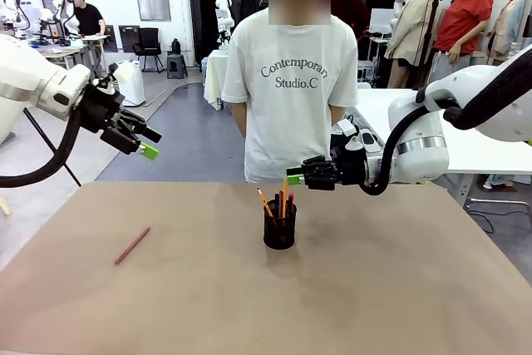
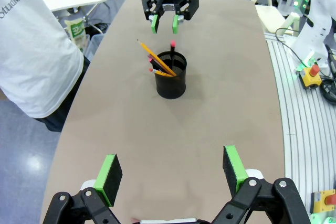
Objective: Place the pens into the pen holder.
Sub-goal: Pick up a writing instrument from the table and place it into the Pen holder.
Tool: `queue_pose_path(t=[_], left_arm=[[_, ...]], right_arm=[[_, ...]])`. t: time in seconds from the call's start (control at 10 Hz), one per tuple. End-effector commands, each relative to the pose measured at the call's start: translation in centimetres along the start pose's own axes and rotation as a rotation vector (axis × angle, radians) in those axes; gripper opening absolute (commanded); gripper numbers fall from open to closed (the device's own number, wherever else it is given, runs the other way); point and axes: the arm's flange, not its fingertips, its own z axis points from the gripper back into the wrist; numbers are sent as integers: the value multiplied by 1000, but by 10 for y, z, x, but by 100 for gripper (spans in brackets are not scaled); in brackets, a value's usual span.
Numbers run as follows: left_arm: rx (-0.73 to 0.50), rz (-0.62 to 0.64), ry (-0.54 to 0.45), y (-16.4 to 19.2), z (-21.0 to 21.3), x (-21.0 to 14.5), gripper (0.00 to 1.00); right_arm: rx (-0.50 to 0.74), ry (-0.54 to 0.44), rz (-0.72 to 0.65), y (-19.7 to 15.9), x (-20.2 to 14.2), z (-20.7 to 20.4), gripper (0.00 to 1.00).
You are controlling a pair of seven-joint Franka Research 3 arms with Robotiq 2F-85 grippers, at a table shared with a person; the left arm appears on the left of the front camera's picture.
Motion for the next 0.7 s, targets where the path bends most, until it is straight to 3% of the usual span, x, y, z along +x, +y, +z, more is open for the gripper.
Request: queue_pose_path(t=[0.0, 0.6], left_arm=[[-5, -5, 11, -1, 1, 0, 100], [-5, -5, 11, -1, 1, 0, 100]], right_arm=[[15, 17, -12, -1, 4, -2, 99], [47, 47, -17, 1, 7, 0, 100]])
